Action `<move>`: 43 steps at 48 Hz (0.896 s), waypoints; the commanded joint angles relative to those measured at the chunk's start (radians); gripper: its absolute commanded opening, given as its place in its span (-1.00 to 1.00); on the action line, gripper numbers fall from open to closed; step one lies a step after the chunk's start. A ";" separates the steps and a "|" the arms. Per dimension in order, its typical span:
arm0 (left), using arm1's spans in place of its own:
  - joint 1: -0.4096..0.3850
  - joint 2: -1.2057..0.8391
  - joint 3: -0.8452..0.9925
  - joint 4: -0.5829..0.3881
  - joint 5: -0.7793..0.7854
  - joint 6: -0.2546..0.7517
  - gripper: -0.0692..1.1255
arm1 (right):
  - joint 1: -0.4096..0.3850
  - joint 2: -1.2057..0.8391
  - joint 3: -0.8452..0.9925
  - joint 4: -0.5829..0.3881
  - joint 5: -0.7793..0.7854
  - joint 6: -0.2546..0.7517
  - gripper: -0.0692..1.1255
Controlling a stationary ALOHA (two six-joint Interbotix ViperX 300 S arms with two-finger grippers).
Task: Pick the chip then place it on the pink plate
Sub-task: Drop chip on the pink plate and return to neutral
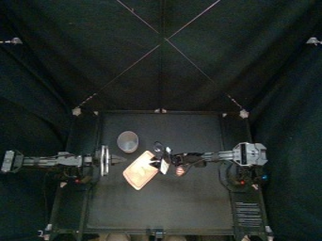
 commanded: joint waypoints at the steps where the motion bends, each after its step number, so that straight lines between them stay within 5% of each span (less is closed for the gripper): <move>1: 0.009 0.003 -0.014 0.003 -0.003 0.002 -0.87 | -0.014 -0.114 0.052 -0.015 -0.034 -0.005 0.34; 27: 0.005 0.002 -0.003 0.003 -0.018 -0.002 -0.87 | -0.052 -0.575 0.489 -0.044 -0.367 -0.008 0.34; 43: 0.002 0.003 -0.014 0.002 -0.066 -0.005 -0.87 | -0.118 -0.750 0.583 -0.086 -0.387 -0.006 0.33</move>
